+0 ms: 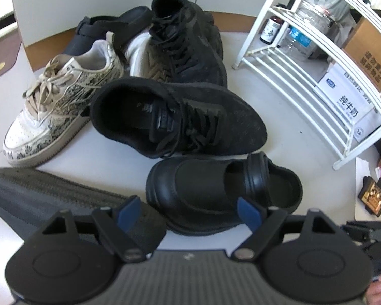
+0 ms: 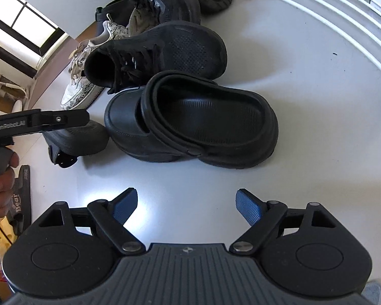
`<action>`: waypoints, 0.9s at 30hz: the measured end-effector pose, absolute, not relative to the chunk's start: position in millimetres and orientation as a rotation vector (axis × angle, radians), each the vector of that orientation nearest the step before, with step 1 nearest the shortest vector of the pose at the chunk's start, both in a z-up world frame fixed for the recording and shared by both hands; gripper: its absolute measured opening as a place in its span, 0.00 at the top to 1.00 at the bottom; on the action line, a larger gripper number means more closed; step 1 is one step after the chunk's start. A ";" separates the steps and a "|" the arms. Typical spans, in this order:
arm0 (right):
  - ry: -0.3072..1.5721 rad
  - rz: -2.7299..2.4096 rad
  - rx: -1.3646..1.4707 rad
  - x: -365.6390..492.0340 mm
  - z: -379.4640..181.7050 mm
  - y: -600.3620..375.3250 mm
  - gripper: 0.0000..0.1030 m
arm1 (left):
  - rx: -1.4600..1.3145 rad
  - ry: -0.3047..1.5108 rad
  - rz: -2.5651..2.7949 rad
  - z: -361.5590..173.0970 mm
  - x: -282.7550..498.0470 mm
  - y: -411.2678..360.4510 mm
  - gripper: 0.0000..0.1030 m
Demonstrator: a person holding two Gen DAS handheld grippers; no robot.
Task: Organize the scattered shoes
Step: 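Move the right tool down toward the black clog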
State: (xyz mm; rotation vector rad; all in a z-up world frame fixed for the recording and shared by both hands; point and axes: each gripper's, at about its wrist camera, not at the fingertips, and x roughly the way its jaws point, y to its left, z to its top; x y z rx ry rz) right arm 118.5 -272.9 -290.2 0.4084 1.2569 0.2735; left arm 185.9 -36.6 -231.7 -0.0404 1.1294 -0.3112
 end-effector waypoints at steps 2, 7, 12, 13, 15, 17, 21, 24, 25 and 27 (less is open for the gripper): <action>1.257 0.265 0.413 123.7 -298.1 -272.3 0.23 | -0.053 1.134 -0.313 -232.1 186.6 -35.5 0.18; 1.275 0.271 0.475 136.6 -313.2 -270.7 0.25 | -0.060 1.128 -0.295 -230.4 190.3 -31.1 0.18; 1.247 0.270 0.566 147.6 -317.9 -260.3 0.14 | -0.067 1.128 -0.267 -229.5 195.3 -25.8 0.18; 1.242 0.257 0.586 150.3 -319.8 -257.4 0.14 | -0.066 1.127 -0.265 -228.4 195.6 -24.9 0.18; 1.249 0.217 0.623 154.1 -324.2 -253.0 0.13 | -0.064 1.127 -0.245 -224.9 194.3 -20.8 0.18; 1.265 0.154 0.658 157.0 -329.5 -249.6 0.12 | -0.076 1.128 -0.217 -220.3 191.2 -15.9 0.17; 1.262 0.064 0.685 160.1 -336.6 -250.3 0.12 | -0.037 1.138 -0.233 -213.3 183.6 -14.5 0.16; 1.236 0.039 0.684 161.6 -335.2 -255.5 0.12 | -0.039 1.133 -0.232 -209.4 177.5 -12.0 0.16; 1.224 0.035 0.678 162.7 -333.8 -258.0 0.13 | -0.065 1.134 -0.221 -208.8 175.1 -8.5 0.16; 1.201 0.030 0.664 164.8 -331.0 -262.1 0.17 | -0.105 1.139 -0.210 -208.3 170.9 -3.6 0.15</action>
